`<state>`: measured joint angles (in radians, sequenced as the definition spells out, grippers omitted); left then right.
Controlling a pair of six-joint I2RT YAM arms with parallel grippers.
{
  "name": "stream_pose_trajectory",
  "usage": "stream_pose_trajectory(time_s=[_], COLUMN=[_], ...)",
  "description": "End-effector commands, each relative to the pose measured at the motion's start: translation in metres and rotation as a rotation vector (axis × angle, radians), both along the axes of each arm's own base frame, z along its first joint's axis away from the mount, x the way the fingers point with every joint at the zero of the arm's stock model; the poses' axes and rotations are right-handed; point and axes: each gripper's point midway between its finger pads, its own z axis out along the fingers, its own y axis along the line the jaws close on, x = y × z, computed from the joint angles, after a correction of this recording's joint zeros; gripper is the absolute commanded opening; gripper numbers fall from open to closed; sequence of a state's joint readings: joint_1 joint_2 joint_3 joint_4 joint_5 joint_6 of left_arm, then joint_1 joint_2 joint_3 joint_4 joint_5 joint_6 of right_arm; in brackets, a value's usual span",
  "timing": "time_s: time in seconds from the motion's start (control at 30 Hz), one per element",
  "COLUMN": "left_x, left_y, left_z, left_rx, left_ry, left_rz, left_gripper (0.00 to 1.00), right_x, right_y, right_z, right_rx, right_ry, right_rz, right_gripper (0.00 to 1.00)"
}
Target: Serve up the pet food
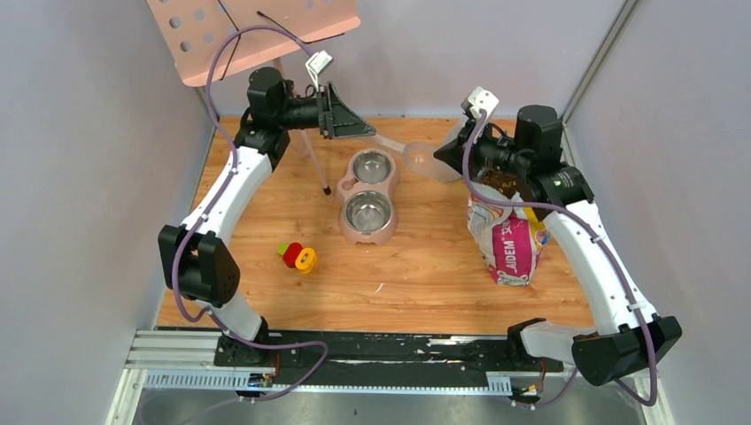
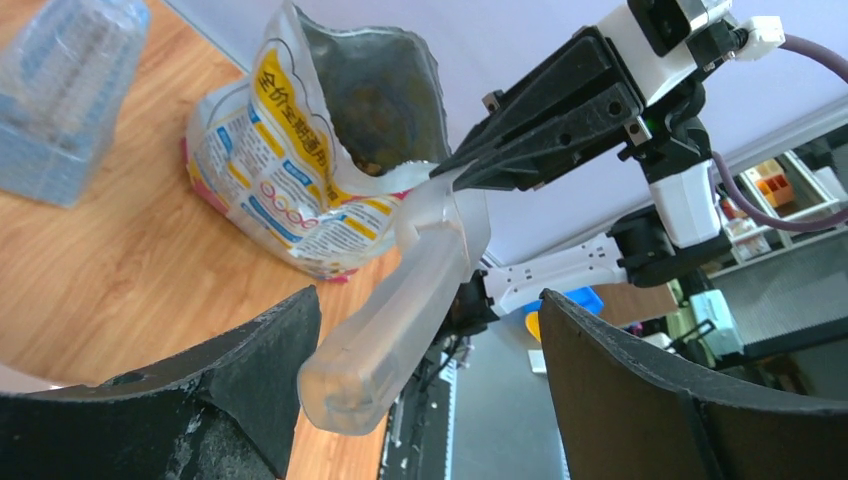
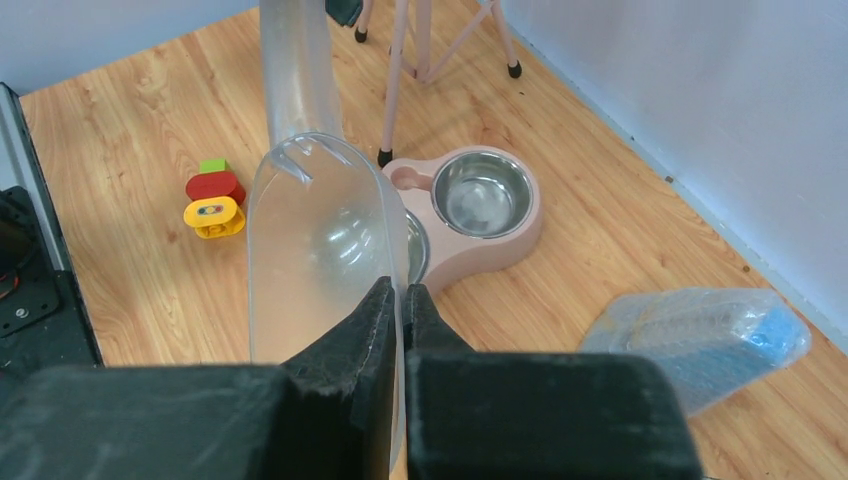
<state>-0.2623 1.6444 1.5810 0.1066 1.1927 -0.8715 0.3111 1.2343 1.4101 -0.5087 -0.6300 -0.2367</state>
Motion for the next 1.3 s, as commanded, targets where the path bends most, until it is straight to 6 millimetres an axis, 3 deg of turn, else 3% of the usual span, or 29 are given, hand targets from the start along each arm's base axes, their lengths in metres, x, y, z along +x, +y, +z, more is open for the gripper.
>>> stream_pose_trajectory(time_s=[0.0, 0.17, 0.47, 0.57, 0.73, 1.27], left_x=[-0.012, -0.009, -0.020, -0.025, -0.028, -0.021], left_y=[-0.002, -0.004, -0.013, -0.014, -0.013, -0.013], left_z=[-0.004, -0.019, -0.017, -0.019, -0.017, -0.008], left_rx=[0.014, 0.027, 0.030, 0.032, 0.030, 0.024], left_ry=[0.084, 0.194, 0.182, 0.195, 0.188, 0.140], left_rz=[-0.069, -0.060, -0.113, -0.130, -0.132, -0.096], left_gripper=[0.85, 0.77, 0.58, 0.57, 0.77, 0.60], right_x=[-0.003, -0.004, 0.004, 0.011, 0.017, 0.000], right_y=[0.001, 0.008, 0.023, 0.020, 0.017, 0.021], right_z=[0.036, 0.031, 0.025, 0.026, 0.021, -0.005], right_rx=[0.066, 0.014, -0.033, -0.028, -0.020, 0.020], right_ry=[-0.128, -0.217, -0.304, -0.310, -0.286, -0.159], right_rz=[0.006, 0.031, 0.009, -0.028, -0.072, -0.038], right_gripper=[0.00, 0.00, 0.00, 0.00, 0.00, 0.00])
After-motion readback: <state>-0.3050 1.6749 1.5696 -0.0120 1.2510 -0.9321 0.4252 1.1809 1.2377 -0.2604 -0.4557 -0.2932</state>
